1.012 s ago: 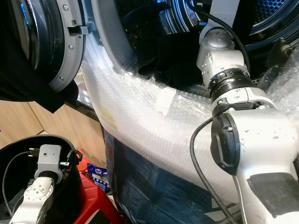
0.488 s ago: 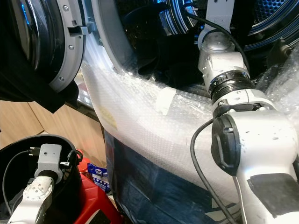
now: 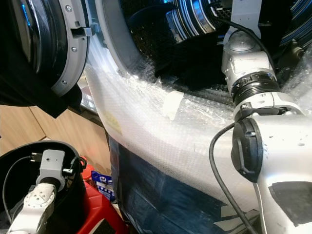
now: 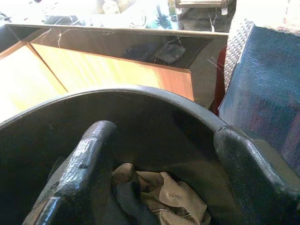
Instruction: Clothes washing
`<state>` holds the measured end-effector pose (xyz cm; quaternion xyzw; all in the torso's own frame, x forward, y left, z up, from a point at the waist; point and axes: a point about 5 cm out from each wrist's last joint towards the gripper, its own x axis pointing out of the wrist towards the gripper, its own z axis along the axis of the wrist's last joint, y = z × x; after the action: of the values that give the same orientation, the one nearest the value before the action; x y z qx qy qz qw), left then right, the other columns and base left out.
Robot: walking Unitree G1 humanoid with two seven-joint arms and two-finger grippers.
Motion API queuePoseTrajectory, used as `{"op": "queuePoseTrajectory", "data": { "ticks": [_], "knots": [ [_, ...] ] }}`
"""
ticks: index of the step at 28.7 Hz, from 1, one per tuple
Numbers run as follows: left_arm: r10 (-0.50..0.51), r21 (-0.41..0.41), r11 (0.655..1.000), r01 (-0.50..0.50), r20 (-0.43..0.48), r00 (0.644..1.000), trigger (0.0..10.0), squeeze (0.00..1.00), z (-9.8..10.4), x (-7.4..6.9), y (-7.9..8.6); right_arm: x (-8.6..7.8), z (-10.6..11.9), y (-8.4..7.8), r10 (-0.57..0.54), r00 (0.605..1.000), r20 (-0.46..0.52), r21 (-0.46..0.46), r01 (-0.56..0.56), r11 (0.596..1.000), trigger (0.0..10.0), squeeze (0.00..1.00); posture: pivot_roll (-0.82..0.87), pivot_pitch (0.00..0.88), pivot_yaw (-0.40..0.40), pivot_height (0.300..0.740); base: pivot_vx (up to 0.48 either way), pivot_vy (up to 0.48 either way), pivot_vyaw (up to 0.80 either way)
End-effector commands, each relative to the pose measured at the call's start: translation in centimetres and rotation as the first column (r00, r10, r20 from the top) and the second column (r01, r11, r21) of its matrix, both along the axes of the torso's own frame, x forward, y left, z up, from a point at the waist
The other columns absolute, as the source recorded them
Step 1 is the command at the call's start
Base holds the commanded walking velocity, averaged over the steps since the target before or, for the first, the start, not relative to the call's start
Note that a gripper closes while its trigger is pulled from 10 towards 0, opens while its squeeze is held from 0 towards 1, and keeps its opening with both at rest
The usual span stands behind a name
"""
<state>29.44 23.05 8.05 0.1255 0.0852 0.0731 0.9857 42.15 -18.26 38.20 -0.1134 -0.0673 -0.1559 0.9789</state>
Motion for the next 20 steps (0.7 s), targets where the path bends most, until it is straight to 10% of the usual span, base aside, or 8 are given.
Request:
{"op": "queuePoseTrajectory", "data": {
  "ticks": [1, 20],
  "knots": [
    [-0.033, -0.008, 0.999, 0.033, -0.041, 0.999, 10.0, 0.0, -0.6, 0.0, -0.7, 0.2, -0.2, 1.3, 0.084, 0.996, -0.025, -0.007, -0.085, 0.996, 10.0, 1.0, 0.06, 0.0, -0.004, 0.74, 0.0, 0.0, 0.0],
    [-0.03, -0.021, 0.999, 0.029, -0.047, 0.998, 10.0, 0.0, -0.5, 0.1, -1.1, 0.9, -5.5, 1.5, 0.151, 0.976, -0.156, -0.017, -0.156, 0.988, 10.0, 1.0, 0.03, 0.0, -0.026, 0.74, 0.0, 0.0, 0.0]
  ]
}}
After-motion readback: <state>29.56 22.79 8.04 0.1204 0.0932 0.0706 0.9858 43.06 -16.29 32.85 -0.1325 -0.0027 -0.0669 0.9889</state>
